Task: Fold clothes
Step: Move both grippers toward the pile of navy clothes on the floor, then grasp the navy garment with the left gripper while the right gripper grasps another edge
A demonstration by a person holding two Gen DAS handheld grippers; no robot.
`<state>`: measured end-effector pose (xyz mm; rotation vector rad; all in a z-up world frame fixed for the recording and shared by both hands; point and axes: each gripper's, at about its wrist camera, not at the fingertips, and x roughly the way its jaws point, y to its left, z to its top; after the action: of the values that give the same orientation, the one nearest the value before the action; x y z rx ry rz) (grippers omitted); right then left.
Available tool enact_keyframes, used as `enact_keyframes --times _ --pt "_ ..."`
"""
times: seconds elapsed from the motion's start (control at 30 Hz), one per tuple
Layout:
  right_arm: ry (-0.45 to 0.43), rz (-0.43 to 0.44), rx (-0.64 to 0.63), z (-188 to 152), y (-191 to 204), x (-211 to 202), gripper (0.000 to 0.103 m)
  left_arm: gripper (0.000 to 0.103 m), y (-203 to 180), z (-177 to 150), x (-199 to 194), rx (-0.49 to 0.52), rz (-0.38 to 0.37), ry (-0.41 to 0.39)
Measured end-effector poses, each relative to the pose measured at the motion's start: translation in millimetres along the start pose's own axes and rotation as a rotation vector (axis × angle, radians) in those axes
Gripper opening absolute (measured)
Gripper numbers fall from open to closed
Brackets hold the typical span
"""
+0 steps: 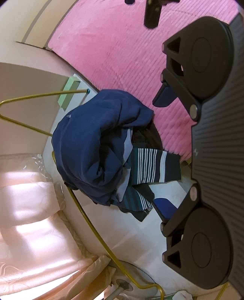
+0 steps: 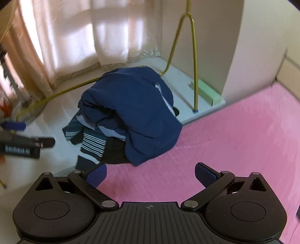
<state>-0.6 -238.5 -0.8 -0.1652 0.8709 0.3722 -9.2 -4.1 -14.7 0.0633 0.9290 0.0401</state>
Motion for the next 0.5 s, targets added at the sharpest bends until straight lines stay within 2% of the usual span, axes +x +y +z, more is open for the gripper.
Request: enact_keyframes --times 0.13,0.23,0.37,0.5 --pt "-0.044 0.05 -0.063 -2.4 -16.1 8.9 0.102 0.098 -8.1 4.5 -0.8 0.023 0.064 -0.049" --pt "-0.058 0.093 -0.082 1.3 -22.6 24.2 0.102 0.102 -10.7 10.3 -1.8 0.047 0.108 -0.08" --pt "-0.073 0.138 -0.144 9.8 -19.1 48.9 0.102 0.102 -2.4 16.3 2.9 0.074 0.111 -0.063" --pt "-0.076 0.138 -0.232 18.5 -2.5 79.2 0.102 0.101 1.9 25.6 30.5 0.197 0.121 -0.036"
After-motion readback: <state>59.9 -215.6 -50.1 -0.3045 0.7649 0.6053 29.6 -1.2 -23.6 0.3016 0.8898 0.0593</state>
